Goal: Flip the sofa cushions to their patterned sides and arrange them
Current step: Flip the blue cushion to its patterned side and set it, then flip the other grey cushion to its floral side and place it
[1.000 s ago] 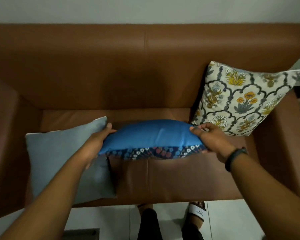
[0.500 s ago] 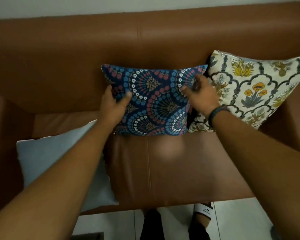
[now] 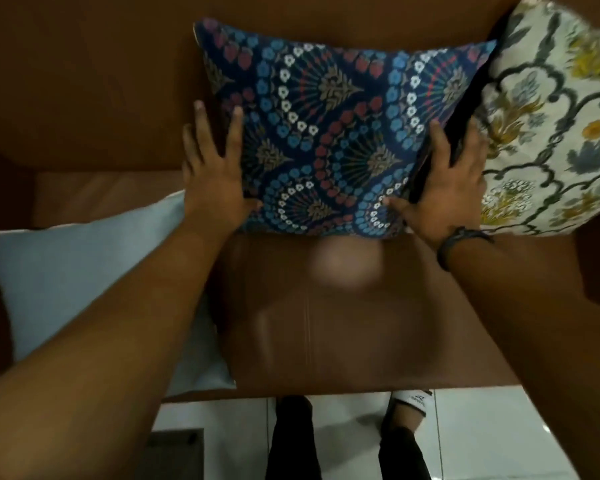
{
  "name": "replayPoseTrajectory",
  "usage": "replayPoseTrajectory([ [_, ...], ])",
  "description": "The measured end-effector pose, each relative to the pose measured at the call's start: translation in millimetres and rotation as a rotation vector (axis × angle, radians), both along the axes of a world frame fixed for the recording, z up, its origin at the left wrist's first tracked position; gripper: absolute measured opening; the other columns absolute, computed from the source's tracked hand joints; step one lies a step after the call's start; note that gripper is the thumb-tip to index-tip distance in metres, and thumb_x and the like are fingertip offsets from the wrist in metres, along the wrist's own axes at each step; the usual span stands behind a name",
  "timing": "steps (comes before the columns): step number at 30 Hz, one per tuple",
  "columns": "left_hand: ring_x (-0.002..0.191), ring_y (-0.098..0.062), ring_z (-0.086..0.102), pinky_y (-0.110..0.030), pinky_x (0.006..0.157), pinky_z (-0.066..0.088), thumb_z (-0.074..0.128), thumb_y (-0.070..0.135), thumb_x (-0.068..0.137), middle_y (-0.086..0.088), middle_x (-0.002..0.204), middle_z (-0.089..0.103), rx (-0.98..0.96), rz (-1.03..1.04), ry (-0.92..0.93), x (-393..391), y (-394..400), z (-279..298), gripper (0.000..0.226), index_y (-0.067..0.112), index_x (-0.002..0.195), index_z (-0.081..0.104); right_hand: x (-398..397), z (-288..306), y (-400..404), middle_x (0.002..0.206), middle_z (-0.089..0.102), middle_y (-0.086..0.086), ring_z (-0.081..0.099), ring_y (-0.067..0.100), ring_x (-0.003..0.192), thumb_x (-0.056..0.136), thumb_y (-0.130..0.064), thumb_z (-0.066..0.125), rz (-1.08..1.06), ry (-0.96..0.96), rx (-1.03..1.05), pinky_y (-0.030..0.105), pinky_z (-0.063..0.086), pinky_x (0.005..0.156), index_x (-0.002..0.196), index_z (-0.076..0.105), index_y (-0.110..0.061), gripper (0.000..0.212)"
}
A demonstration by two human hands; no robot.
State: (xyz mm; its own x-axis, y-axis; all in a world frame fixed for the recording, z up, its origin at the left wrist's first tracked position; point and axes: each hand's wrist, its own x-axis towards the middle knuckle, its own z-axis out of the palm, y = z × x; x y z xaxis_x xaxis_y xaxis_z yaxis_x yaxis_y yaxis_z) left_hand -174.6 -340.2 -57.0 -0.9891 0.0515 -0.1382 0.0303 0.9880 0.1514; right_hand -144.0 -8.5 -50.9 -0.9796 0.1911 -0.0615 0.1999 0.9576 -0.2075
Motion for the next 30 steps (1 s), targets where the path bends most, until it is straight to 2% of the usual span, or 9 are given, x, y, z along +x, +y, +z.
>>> replayPoseTrajectory([
  [6, 0.161, -0.043, 0.007, -0.071, 0.117, 0.024, 0.079, 0.052, 0.081, -0.008, 0.178, 0.003, -0.048, -0.541, 0.176, 24.7, 65.2, 6.6, 0.113, 0.031, 0.168, 0.010, 11.2, -2.2, -71.3, 0.176, 0.003, 0.010, 0.003, 0.040, 0.161, 0.077, -0.051, 0.084, 0.508, 0.009, 0.089, 0.073, 0.023, 0.116, 0.163, 0.024, -0.029, 0.107],
  [9, 0.158, -0.049, 0.004, -0.072, 0.115, 0.022, 0.074, 0.056, 0.083, 0.001, 0.177, -0.008, 0.050, -0.146, -0.114, 32.4, 30.0, 2.4, 0.109, 0.042, 0.166, 0.004, 16.0, -1.3, -72.1, 0.176, -0.007, 0.000, 0.004, 0.043, 0.159, 0.080, -0.046, 0.084, 0.120, -0.165, -0.029, 0.075, 0.027, 0.115, 0.164, 0.007, -0.042, 0.114],
  [11, 0.158, -0.045, 0.009, -0.066, 0.118, 0.023, 0.065, 0.061, 0.090, -0.004, 0.177, -0.003, 0.173, 0.142, -0.265, 52.3, -18.2, 0.2, 0.103, 0.035, 0.167, 0.002, 33.8, 2.4, -76.1, 0.173, 0.009, 0.017, 0.021, 0.049, 0.153, 0.080, -0.046, 0.086, -0.105, -0.216, -0.147, 0.066, 0.034, 0.117, 0.166, 0.008, -0.029, 0.117],
  [13, 0.158, -0.038, 0.017, -0.059, 0.120, 0.025, 0.060, 0.060, 0.095, -0.009, 0.176, 0.010, 0.211, 0.339, -0.276, 92.6, -81.3, 7.2, 0.096, 0.022, 0.168, 0.012, 60.6, 6.1, -103.3, 0.163, 0.031, 0.024, 0.031, 0.049, 0.149, 0.085, -0.040, 0.083, -0.102, -0.302, -0.389, 0.053, 0.037, 0.117, 0.158, 0.030, -0.009, 0.096],
  [17, 0.151, -0.041, 0.034, -0.058, 0.118, 0.034, 0.062, 0.062, 0.093, -0.018, 0.167, 0.031, 0.221, 0.602, -0.237, 194.1, -203.9, 16.2, 0.092, 0.012, 0.163, 0.029, 127.8, 13.0, -193.2, 0.129, 0.064, 0.005, 0.058, 0.026, 0.125, 0.090, -0.015, 0.076, 0.156, -0.507, -0.713, 0.040, 0.033, 0.122, 0.121, 0.069, -0.013, 0.032],
  [20, 0.149, -0.048, 0.035, -0.066, 0.117, 0.034, 0.050, 0.077, 0.090, -0.017, 0.168, 0.028, 0.284, 0.841, -0.411, 249.3, -277.1, -10.4, 0.095, 0.028, 0.165, 0.018, 186.9, -6.1, -247.7, 0.113, 0.069, -0.005, 0.064, 0.004, 0.100, 0.099, -0.034, 0.066, 0.234, -0.753, -0.914, 0.038, 0.048, 0.108, 0.128, 0.066, -0.002, 0.044],
  [22, 0.151, -0.049, 0.031, -0.069, 0.117, 0.032, 0.046, 0.078, 0.090, -0.018, 0.171, 0.025, 0.416, 0.950, -0.470, 271.4, -304.6, -37.6, 0.095, 0.033, 0.166, 0.012, 196.0, -20.0, -275.0, 0.131, 0.062, -0.016, 0.059, -0.012, 0.115, 0.099, -0.031, 0.072, 0.187, -0.896, -1.039, 0.028, 0.046, 0.110, 0.149, 0.052, -0.019, 0.056],
  [26, 0.151, -0.050, 0.030, -0.069, 0.118, 0.029, 0.043, 0.071, 0.093, -0.021, 0.170, 0.025, 0.663, 1.212, -0.447, 287.2, -314.4, -67.1, 0.090, 0.027, 0.167, 0.016, 192.3, -42.2, -308.6, 0.136, 0.050, -0.027, 0.054, 0.000, 0.124, 0.085, -0.026, 0.087, 0.045, -0.916, -1.086, 0.019, 0.048, 0.106, 0.144, 0.027, -0.049, 0.087],
  [30, 0.139, -0.049, 0.045, -0.070, 0.109, 0.040, 0.058, 0.078, 0.082, -0.019, 0.159, 0.040, 0.755, 1.162, -0.386, 286.9, -317.4, -38.8, 0.092, 0.036, 0.158, 0.026, 188.5, -36.6, -326.0, 0.140, 0.052, -0.018, 0.057, 0.009, 0.127, 0.080, -0.031, 0.091, 0.024, -0.847, -1.016, 0.026, 0.053, 0.105, 0.154, 0.023, -0.037, 0.100],
])
